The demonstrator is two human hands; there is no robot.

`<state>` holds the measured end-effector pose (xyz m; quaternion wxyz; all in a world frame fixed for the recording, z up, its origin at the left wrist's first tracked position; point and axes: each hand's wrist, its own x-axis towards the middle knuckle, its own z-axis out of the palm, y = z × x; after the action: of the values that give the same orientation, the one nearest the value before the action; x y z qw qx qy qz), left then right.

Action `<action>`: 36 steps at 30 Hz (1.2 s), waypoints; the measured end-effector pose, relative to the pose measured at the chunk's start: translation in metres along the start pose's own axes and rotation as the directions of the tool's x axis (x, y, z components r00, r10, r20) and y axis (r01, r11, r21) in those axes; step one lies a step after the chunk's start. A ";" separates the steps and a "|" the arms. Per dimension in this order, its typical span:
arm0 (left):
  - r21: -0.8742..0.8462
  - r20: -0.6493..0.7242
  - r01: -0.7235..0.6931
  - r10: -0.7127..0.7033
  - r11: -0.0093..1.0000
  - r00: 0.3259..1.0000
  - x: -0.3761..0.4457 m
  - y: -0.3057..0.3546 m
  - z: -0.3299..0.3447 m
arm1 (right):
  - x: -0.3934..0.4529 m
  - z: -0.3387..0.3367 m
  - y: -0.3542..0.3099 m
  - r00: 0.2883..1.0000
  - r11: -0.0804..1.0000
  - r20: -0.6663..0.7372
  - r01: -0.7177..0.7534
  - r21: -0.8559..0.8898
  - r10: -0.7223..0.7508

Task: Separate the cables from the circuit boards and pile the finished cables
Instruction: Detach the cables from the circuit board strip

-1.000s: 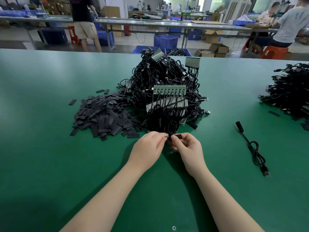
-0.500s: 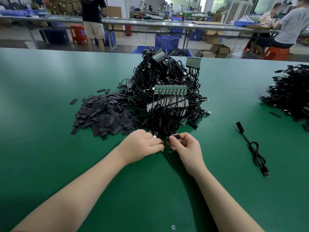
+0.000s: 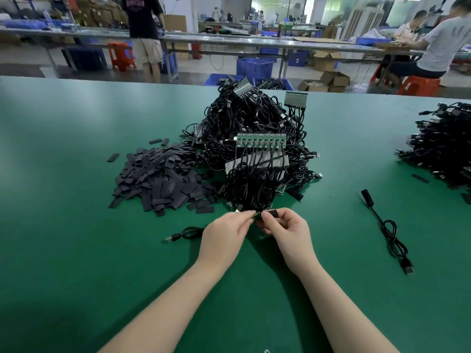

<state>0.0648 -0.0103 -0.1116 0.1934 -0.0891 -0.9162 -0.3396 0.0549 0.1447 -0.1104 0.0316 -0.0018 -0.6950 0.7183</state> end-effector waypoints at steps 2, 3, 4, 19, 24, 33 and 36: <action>-0.065 -0.022 -0.016 0.014 0.998 1.000 -0.003 -0.001 -0.003 | 0.000 0.000 0.000 1.000 1.000 -0.002 -0.003 0.004 0.003; -0.093 -0.036 -0.024 0.021 0.995 0.999 -0.004 -0.002 -0.004 | 0.000 -0.001 0.001 1.000 1.000 -0.004 -0.005 0.005 0.005; -0.115 -0.049 -0.032 0.027 0.993 0.998 -0.004 -0.002 -0.005 | 0.001 -0.001 0.001 1.000 1.000 -0.007 -0.009 0.009 0.009; -0.146 -0.054 0.006 -0.014 0.989 0.998 -0.004 -0.001 -0.006 | 0.002 -0.003 0.004 1.000 0.992 0.024 -0.018 0.121 0.015; -0.150 -0.028 0.006 -0.010 0.989 1.000 -0.004 -0.001 -0.006 | 0.002 -0.002 0.004 1.000 0.997 0.023 -0.018 0.081 0.016; -0.139 -0.018 0.012 -0.014 0.990 1.000 -0.005 -0.001 -0.006 | 0.001 -0.003 0.004 0.999 0.998 0.050 -0.004 0.060 0.001; -0.140 -0.019 0.004 -0.007 0.990 1.000 -0.005 -0.001 -0.005 | 0.001 -0.003 0.004 0.998 0.997 0.058 -0.007 0.072 0.003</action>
<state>0.0700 -0.0150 -0.1107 0.1948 -0.0964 -0.8883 -0.4045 0.0537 0.1475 -0.1141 0.0096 0.0183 -0.6692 0.7428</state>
